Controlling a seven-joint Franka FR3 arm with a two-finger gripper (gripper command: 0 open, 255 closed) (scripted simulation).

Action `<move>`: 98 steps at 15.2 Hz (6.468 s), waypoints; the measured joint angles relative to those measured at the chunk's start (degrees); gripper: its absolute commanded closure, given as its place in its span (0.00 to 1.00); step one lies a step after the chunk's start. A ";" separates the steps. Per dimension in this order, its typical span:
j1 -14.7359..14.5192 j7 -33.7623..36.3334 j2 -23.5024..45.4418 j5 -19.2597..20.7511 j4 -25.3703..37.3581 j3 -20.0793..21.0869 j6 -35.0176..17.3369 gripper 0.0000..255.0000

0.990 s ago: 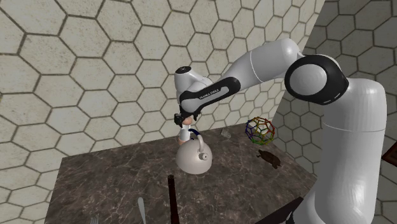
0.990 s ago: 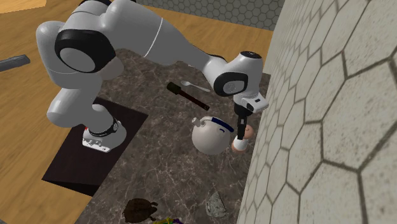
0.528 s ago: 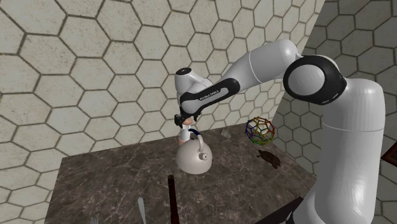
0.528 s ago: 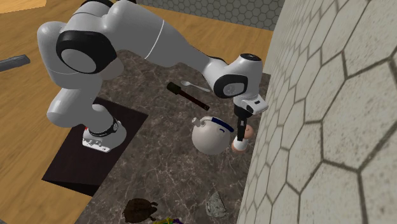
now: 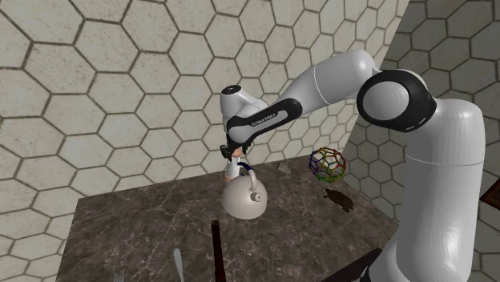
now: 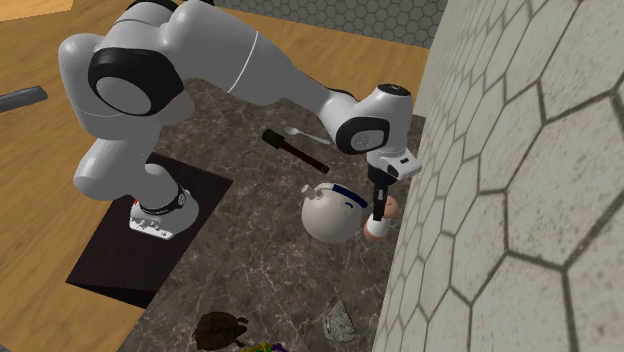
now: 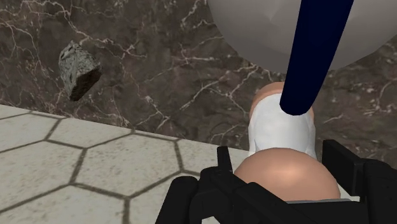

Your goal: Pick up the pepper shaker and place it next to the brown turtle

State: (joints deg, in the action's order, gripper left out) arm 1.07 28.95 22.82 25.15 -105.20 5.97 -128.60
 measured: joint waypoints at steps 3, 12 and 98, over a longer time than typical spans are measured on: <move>0.00 0.00 0.01 0.00 0.01 0.00 0.00 1.00; 0.19 -2.13 -2.98 -1.62 1.95 0.59 4.64 1.00; 14.85 -37.92 -51.92 -3.04 -34.23 -18.66 7.35 1.00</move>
State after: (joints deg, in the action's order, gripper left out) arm 15.92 -8.97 -29.09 22.11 -139.43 -12.70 -121.25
